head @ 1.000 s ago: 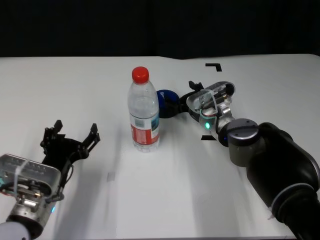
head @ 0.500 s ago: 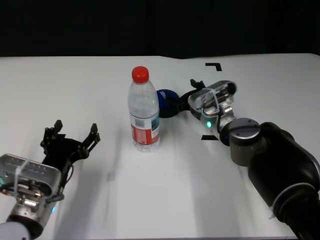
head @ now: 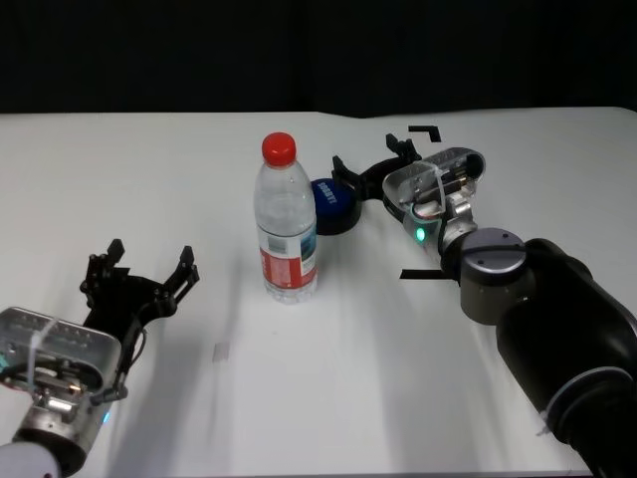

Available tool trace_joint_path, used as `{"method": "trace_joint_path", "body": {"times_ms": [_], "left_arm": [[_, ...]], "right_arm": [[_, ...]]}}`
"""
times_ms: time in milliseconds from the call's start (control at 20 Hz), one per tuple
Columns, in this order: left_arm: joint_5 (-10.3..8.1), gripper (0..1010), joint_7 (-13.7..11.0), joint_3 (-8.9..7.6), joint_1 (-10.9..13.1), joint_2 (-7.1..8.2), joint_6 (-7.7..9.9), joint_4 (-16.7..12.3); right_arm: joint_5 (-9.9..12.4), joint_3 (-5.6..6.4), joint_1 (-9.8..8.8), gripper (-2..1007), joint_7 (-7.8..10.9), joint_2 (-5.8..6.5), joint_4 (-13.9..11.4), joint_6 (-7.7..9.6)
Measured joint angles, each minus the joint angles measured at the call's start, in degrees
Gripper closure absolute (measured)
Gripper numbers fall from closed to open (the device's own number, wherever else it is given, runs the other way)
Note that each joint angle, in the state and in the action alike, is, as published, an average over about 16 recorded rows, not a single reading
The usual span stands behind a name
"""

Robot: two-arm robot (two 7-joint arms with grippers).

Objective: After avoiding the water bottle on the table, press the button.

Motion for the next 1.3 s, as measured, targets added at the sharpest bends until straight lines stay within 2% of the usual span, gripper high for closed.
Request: {"method": "trace_joint_path", "body": {"times_ms": [500,1300], "left_arm": [[0.00,7,0.0,0.00,0.0,0.00,0.00,0.0],[0.00,7,0.0,0.00,0.0,0.00,0.00,0.0]], "right_arm": [[1.0,1.23,-4.16,2,-0.84,0.71,-7.2,0.33],[2.5,2.34,-13.16,2,-1.48,2.56,-20.9,3.72]]}}
